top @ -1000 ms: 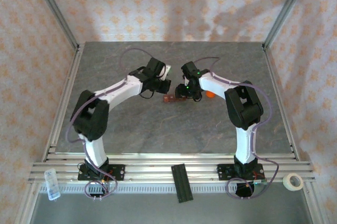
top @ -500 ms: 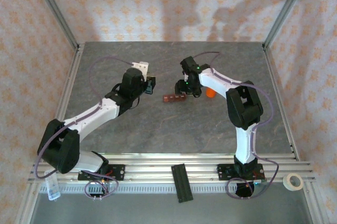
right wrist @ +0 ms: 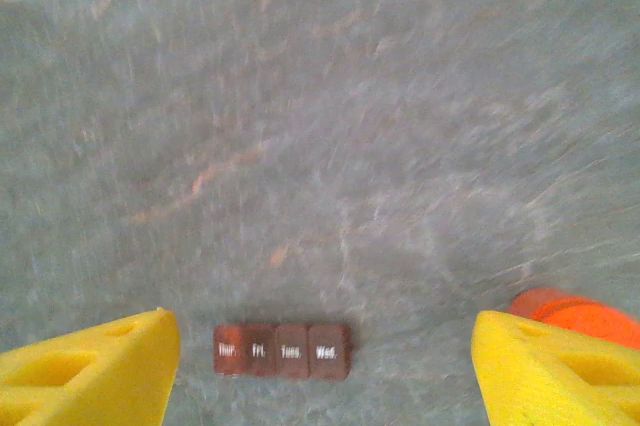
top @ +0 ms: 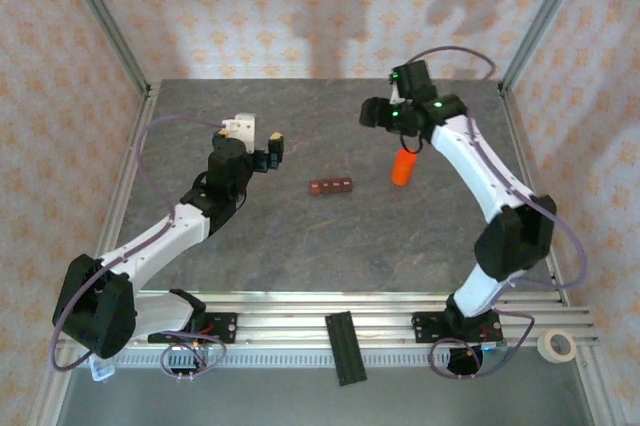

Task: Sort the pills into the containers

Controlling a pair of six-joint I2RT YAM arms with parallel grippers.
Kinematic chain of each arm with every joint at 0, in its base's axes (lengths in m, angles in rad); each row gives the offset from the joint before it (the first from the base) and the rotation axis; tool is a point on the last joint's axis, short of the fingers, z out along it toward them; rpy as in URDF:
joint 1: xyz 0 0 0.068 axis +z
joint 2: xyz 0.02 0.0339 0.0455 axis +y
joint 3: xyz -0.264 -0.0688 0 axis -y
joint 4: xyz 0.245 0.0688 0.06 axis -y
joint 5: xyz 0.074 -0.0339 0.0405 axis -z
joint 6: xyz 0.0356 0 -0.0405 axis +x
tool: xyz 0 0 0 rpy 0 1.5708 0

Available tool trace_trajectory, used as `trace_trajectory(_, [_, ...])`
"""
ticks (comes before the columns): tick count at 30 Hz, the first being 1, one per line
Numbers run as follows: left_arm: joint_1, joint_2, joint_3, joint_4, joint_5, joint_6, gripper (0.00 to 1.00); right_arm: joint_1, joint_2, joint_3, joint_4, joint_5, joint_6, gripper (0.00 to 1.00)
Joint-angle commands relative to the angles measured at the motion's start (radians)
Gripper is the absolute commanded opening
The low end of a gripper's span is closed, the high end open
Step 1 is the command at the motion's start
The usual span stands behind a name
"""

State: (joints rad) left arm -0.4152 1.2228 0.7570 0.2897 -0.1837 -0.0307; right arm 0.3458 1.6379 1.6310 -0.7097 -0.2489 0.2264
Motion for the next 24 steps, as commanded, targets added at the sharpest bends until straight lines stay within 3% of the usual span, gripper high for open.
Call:
trace_trajectory(1, [0.014,-0.045,-0.037,0.103,-0.103,0.062,1.00,-0.055,-0.097,-0.053,0.051,0.072,0.017,0.78])
trace_trajectory(7, [0.046,-0.091,-0.125,0.252,-0.136,0.113,1.00,-0.144,-0.210,-0.156,0.118,0.167,0.031,0.83])
trace_trajectory(14, [0.123,-0.160,-0.214,0.292,-0.169,0.127,1.00,-0.220,-0.296,-0.307,0.203,0.372,0.096,0.99])
trace_trajectory(24, [0.231,-0.167,-0.329,0.251,-0.196,0.117,1.00,-0.263,-0.353,-0.602,0.478,0.605,0.046,1.00])
